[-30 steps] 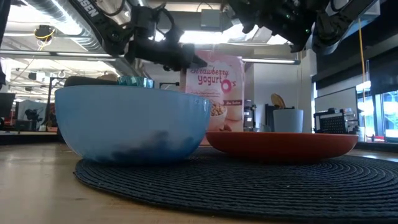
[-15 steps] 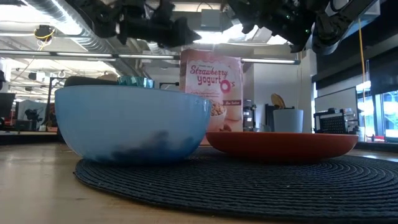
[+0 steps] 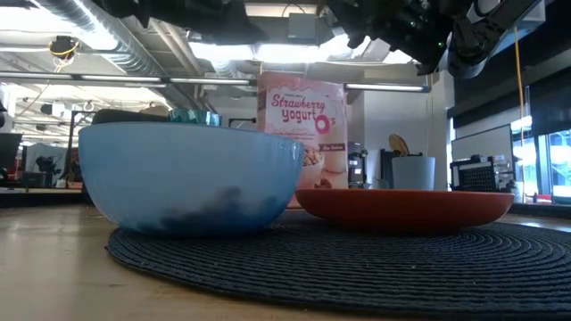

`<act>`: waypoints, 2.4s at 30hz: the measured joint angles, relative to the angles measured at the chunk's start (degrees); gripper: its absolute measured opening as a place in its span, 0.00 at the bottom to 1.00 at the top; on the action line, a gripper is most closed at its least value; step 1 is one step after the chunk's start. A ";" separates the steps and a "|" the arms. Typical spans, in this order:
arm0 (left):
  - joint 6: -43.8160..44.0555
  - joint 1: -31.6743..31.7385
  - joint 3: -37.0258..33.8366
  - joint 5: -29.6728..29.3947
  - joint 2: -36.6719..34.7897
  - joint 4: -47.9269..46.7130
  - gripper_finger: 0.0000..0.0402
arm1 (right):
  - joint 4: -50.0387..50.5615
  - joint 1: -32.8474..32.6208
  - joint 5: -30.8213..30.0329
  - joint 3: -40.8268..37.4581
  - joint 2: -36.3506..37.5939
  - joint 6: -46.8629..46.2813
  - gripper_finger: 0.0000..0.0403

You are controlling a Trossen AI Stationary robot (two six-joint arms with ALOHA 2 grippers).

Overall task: Arrange a breakfast setting
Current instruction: Put the bagel on the plate

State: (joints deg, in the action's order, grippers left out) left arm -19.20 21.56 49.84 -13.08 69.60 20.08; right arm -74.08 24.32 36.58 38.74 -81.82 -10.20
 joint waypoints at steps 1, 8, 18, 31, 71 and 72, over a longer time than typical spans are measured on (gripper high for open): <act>0.08 0.00 0.00 -0.02 0.00 -0.21 0.73 | -0.02 0.00 0.02 0.00 0.00 -0.19 0.65; 1.45 -0.01 -0.02 -8.79 -5.16 -12.87 0.73 | 0.67 0.02 0.17 0.00 0.00 -0.55 0.65; 15.84 0.10 0.00 -19.56 -14.10 -39.34 0.68 | 0.63 0.02 -0.05 0.00 0.00 -1.94 0.65; 23.15 12.04 -0.02 -10.12 -15.34 -55.05 0.62 | 0.61 0.04 1.39 0.00 0.00 -4.46 0.65; 17.00 24.33 0.11 -4.01 -11.69 -61.13 0.30 | 0.66 0.08 2.42 0.00 0.00 -4.93 0.65; 16.98 24.33 0.11 -4.01 -11.67 -60.86 0.30 | 0.66 0.09 2.42 0.00 0.00 -4.93 0.65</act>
State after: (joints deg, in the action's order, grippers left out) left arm -2.22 45.89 49.95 -17.10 57.94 -40.78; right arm -73.43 24.40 39.00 38.74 -81.82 -15.14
